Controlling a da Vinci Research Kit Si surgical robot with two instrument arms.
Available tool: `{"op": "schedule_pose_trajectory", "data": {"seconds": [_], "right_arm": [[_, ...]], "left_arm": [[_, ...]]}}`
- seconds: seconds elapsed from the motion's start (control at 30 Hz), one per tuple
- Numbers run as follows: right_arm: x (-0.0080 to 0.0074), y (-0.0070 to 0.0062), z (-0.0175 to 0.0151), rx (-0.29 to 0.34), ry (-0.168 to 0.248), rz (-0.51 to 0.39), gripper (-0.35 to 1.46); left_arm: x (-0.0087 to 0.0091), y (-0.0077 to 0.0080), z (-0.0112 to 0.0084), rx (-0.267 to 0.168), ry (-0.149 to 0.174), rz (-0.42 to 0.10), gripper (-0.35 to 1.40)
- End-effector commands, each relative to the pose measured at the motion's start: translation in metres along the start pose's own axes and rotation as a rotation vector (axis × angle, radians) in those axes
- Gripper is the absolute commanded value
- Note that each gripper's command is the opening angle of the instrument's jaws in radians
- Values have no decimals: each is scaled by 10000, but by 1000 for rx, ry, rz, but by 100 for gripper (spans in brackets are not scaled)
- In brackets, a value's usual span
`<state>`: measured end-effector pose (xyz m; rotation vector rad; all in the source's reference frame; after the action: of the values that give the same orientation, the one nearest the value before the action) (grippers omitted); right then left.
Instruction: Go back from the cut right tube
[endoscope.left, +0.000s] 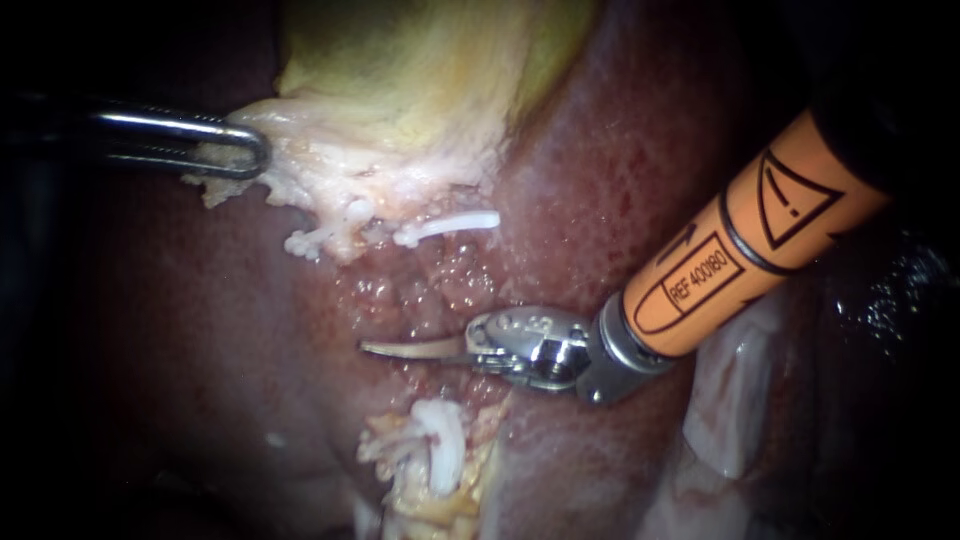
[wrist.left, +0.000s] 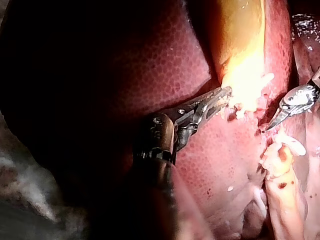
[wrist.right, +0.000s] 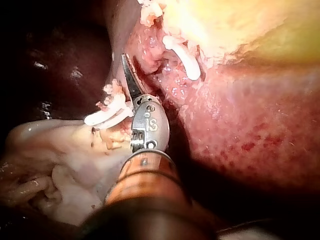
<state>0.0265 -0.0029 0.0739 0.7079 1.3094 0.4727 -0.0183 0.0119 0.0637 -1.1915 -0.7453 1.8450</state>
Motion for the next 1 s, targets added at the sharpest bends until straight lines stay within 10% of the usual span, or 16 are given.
{"op": "schedule_pose_trajectory", "data": {"seconds": [0.03,0.13,0.23,0.4,0.77,1.0], "right_arm": [[0,0,0,2,9,-1,-35],[1,-1,1,-9,51,14,-30],[3,-2,5,-4,81,19,66],[5,-4,14,-5,88,24,125],[1,-14,1,-48,81,2,143],[4,-34,-51,-149,-96,-164,143]], "left_arm": [[0,0,0,0,0,0,-35],[0,0,0,0,0,0,-35],[0,0,0,0,0,0,-35],[0,0,0,-1,0,0,-35],[-1,-3,-1,-1,-1,1,-35],[-1,-6,-2,1,0,1,-35]]}}
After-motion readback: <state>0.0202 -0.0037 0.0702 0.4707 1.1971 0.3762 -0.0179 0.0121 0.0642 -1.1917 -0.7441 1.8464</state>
